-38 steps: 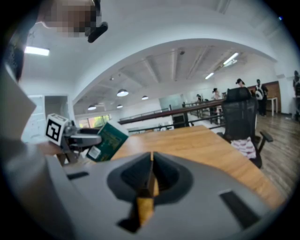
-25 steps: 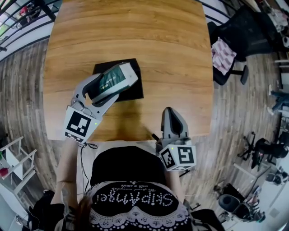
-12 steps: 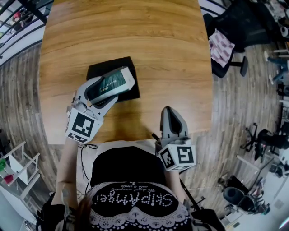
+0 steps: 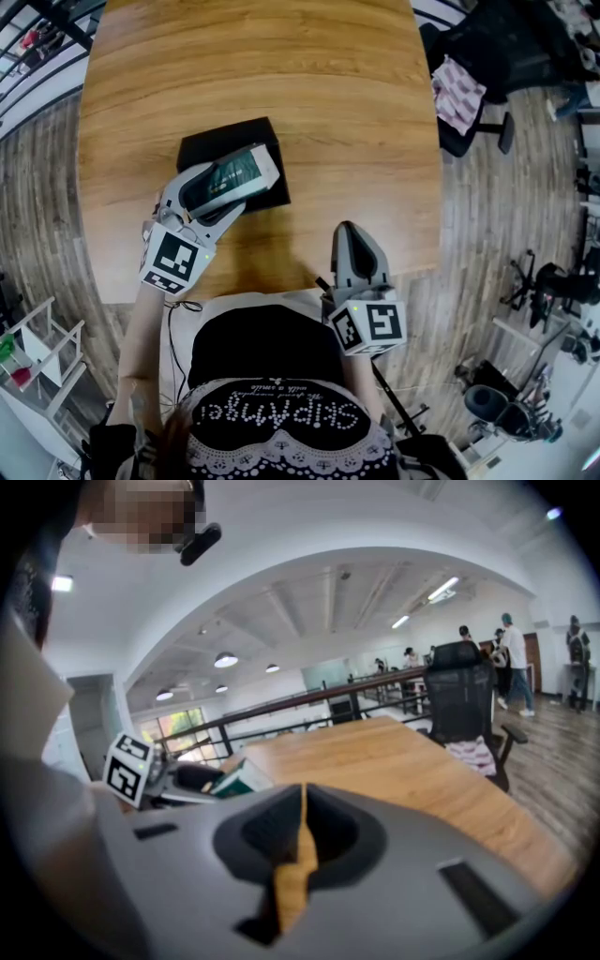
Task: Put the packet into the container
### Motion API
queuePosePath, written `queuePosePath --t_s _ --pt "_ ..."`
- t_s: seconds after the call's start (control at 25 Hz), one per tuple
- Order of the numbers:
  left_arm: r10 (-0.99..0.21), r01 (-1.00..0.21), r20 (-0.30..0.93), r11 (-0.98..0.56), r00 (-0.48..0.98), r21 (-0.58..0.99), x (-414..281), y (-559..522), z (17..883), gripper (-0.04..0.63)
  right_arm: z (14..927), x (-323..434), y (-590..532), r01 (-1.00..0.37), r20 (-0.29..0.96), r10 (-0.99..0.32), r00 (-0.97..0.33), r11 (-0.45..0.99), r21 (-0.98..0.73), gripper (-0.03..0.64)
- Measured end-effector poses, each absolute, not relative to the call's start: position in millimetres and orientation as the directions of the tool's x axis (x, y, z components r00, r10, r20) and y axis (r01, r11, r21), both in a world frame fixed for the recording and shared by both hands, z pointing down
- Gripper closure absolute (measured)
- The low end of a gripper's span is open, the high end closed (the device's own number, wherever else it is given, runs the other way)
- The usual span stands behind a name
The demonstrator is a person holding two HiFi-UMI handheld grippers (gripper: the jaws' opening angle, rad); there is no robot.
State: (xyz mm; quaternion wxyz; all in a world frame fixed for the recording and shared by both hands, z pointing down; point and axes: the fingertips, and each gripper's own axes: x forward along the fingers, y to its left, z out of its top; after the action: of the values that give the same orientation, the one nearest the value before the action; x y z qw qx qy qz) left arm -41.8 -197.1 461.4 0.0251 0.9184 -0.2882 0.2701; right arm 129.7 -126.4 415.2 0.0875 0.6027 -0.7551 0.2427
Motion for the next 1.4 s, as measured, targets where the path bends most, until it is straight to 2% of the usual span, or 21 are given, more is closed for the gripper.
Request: queuePosePath --t_s 1.4 --pt "-0.357 -0.447 0.666 -0.894 0.655 -0.039 -34.6 -189.0 522.2 0.256 417.1 130.7 -126.0 -0.954 0.428 -0.869 -0.249 0.144 -0.262 0.58"
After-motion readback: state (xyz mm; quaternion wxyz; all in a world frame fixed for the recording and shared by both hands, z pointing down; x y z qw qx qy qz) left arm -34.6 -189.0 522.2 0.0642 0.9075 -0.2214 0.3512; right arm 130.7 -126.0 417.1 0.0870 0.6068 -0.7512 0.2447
